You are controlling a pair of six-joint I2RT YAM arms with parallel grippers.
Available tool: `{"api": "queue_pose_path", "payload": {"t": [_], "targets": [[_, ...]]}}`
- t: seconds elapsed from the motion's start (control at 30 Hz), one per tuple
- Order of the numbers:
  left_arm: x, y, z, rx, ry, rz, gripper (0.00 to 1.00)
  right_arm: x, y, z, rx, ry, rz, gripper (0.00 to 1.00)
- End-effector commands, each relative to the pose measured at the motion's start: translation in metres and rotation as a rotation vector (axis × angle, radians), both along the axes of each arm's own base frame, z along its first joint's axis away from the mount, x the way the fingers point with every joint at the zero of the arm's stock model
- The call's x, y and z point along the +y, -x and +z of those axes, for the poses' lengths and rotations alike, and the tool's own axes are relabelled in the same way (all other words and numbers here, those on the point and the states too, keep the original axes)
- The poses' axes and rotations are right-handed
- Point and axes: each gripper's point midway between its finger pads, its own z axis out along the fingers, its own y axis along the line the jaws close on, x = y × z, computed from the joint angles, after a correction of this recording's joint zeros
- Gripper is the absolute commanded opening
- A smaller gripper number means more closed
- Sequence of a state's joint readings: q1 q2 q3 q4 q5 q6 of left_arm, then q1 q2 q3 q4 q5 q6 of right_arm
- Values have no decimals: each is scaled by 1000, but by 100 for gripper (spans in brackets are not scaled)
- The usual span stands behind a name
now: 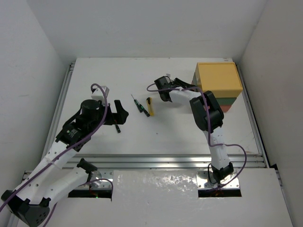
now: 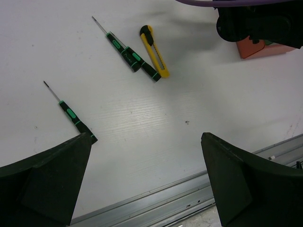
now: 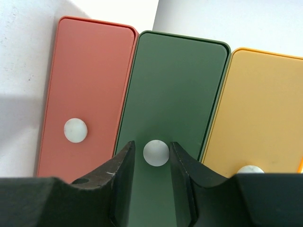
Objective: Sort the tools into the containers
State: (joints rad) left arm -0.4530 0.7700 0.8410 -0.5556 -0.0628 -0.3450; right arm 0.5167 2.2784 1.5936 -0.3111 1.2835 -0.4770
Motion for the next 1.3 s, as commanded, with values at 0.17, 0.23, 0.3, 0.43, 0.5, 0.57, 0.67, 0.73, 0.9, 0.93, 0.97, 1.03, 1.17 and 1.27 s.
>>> {"api": "queue_pose_path", "payload": {"t": [0.17,0.23,0.3,0.43,0.5,0.57,0.67,0.73,0.9,0.93,0.97,1.03,1.17,1.27], "targets": [[-6,-3,13,-56,20,-25,100,-4,1,17,-64,-3,-23,28],[-6,-3,14,-57,21,-25,100,-3,1,20,-71,-3,-24,25],[-6,-3,13,-56,20,-25,100,-3,0,22,-79,-2,-25,21],[-6,-3,12,-54,20,-25,100,0,1,23,-85,-1,-19,12],[-6,-3,12,-53,19,-25,100,3,0,24,-89,1,-12,11],[-6,-3,12,-54,20,-25,100,7,-3,25,-102,-2,-3,11],[-6,-4,13,-55,18,-23,100,17,-5,29,-126,-10,16,11],[-5,-3,13,-55,18,-21,100,26,-8,34,-146,-17,33,12],[-5,-4,12,-54,17,-17,100,51,-14,46,-223,-14,84,13],[-5,-4,12,-54,17,-17,100,54,-11,46,-172,49,111,13],[-5,-4,12,-54,17,-17,100,58,-12,51,-182,68,123,13],[-4,-4,12,-53,15,-15,100,65,-14,59,-204,127,149,14],[-4,-4,11,-51,13,-14,100,71,-10,97,-353,202,58,15],[-4,-4,10,-46,12,-13,100,76,-10,75,-279,250,85,18]]}}
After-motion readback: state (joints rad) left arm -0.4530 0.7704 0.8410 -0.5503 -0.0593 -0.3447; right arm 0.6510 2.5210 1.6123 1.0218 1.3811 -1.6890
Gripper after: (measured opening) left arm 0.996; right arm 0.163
